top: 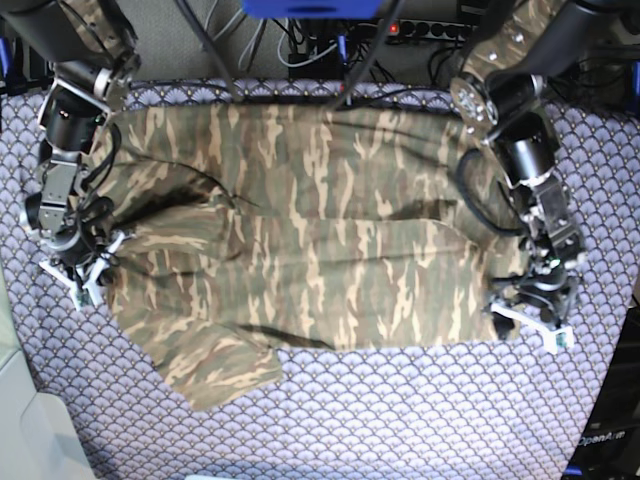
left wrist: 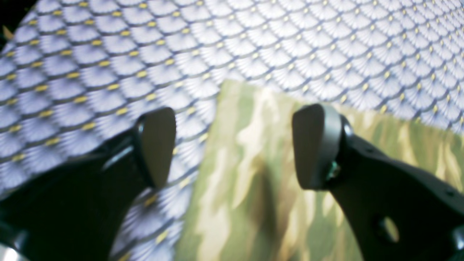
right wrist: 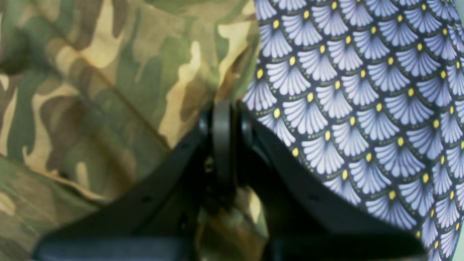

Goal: Fold the T-shirt properly
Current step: 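Grasp the hem edges with both grippers and fold them over the shoulder fold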

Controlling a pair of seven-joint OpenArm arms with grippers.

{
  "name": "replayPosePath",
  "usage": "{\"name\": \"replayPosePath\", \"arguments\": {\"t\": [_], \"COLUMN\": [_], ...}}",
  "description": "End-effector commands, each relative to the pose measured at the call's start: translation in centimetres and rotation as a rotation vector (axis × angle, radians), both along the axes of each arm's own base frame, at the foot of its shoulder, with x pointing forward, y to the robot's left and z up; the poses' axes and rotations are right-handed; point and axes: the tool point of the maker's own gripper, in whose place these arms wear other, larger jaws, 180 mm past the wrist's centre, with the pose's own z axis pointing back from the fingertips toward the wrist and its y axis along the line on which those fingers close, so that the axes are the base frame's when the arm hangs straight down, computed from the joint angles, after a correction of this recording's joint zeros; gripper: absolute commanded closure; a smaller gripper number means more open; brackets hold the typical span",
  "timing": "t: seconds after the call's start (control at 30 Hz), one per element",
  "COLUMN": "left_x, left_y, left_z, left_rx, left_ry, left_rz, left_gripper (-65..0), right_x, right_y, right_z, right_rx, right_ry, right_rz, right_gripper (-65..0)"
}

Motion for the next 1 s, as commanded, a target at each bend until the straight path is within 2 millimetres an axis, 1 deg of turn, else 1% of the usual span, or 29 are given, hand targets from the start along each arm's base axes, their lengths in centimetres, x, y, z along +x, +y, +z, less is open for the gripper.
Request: {"name": "replayPosePath", "arguments": {"t": [0.0, 0.07, 0.2, 0.23, 0.27, 0.33, 0.37, 0.47, 0.57, 0.6, 0.9, 0.93, 0.97], "left_x": [1.6, 2.3, 3.1, 3.2, 3.2, 3.3, 3.6, 3.3, 2.7, 2.5, 1.6, 1.6, 1.5], "left_y": [1.0, 0.3, 0.2, 0.7, 1.0, 1.0, 0.6, 1.3, 2.3, 2.3, 0.2, 0.1, -0.1], "left_z": [2.4, 1.8, 1.4, 1.4, 1.1, 0.3, 0.1, -0.6, -1.7, -2.1, -4.8, -4.9, -5.1], "left_rx": [0.019, 0.015, -0.01, -0.009, -0.013, -0.033, -0.047, -0.056, -0.04, -0.038, -0.084, -0.087, -0.091], "left_ry": [-0.071, -0.068, -0.087, -0.087, -0.08, -0.067, -0.068, -0.064, -0.042, -0.036, -0.002, 0.0, 0.003], "left_rz": [0.012, -0.007, -0.008, -0.004, -0.001, -0.002, -0.006, 0.006, 0.068, 0.077, 0.06, 0.059, 0.058], "left_gripper": [-48.7, -48.7, -48.7, -48.7, -48.7, -48.7, -48.7, -48.6, -48.6, -48.6, -48.4, -47.8, -45.5], "right_x": [1.3, 1.2, 1.1, 1.1, 1.1, 1.1, 1.1, 1.1, 1.2, 1.2, 1.1, 1.1, 1.1], "right_y": [-0.9, -1.3, -1.3, -1.3, -1.4, -1.4, -1.4, -1.4, -1.4, -1.4, -1.4, -1.4, -1.4], "right_z": [2.1, 2.1, 2.1, 2.1, 2.1, 2.1, 2.1, 2.1, 2.1, 2.1, 2.1, 2.1, 2.1], "right_rx": [-0.012, -0.019, -0.019, -0.019, -0.021, -0.021, -0.021, -0.021, -0.021, -0.021, -0.021, -0.021, -0.021], "right_ry": [-0.056, -0.053, -0.052, -0.052, -0.052, -0.052, -0.052, -0.052, -0.054, -0.054, -0.052, -0.052, -0.052], "right_rz": [-0.003, -0.006, -0.007, -0.007, -0.007, -0.007, -0.007, -0.007, -0.007, -0.007, -0.007, -0.007, -0.007], "right_gripper": [0.0, 0.0, 0.0, 0.0, 0.0, 0.0, 0.0, 0.0, 0.0, 0.0, 0.0, 0.0, 0.0]}}
